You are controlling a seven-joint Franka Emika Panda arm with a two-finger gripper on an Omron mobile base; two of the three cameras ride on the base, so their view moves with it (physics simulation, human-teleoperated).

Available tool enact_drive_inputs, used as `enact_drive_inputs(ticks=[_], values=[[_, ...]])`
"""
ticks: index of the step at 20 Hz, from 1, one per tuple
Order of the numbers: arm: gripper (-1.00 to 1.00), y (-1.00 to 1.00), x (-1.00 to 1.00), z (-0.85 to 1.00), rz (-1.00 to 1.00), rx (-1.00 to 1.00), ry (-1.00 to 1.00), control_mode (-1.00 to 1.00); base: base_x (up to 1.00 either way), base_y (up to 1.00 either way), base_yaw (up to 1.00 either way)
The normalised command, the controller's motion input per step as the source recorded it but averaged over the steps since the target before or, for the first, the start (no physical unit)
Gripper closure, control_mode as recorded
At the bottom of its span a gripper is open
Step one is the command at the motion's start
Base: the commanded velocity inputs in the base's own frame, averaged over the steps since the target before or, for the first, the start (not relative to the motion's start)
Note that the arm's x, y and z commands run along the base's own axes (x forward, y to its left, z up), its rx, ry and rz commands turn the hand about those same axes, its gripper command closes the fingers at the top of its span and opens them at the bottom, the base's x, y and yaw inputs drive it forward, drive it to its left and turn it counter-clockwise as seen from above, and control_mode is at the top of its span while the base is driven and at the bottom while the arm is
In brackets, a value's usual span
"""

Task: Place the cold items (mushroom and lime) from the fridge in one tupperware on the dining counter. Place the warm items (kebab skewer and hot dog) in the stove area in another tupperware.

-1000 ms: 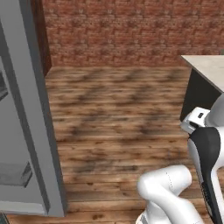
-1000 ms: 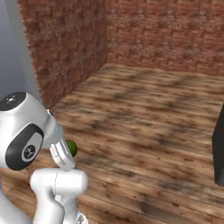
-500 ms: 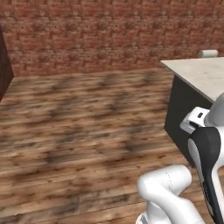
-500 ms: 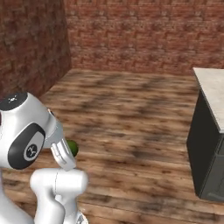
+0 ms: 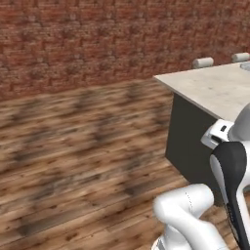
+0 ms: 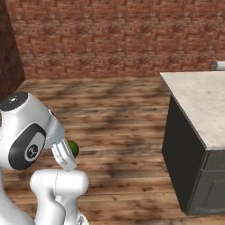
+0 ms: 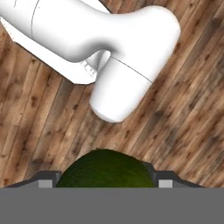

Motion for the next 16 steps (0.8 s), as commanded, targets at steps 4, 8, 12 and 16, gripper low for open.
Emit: enact_drive_inputs(ticks=[4, 8, 12, 16], values=[[1.0, 0.0, 0.0, 0.0, 0.0, 0.0, 0.0, 1.0, 1.0, 0.82, -0.35], [1.0, 0.0, 0.0, 0.0, 0.0, 0.0, 0.0, 1.0, 1.0, 1.0, -0.27], [1.0, 0.0, 0.0, 0.0, 0.0, 0.0, 0.0, 1.0, 1.0, 1.0, -0.29], [1.0, 0.0, 0.0, 0.0, 0.0, 0.0, 0.0, 1.0, 1.0, 1.0, -0.34]])
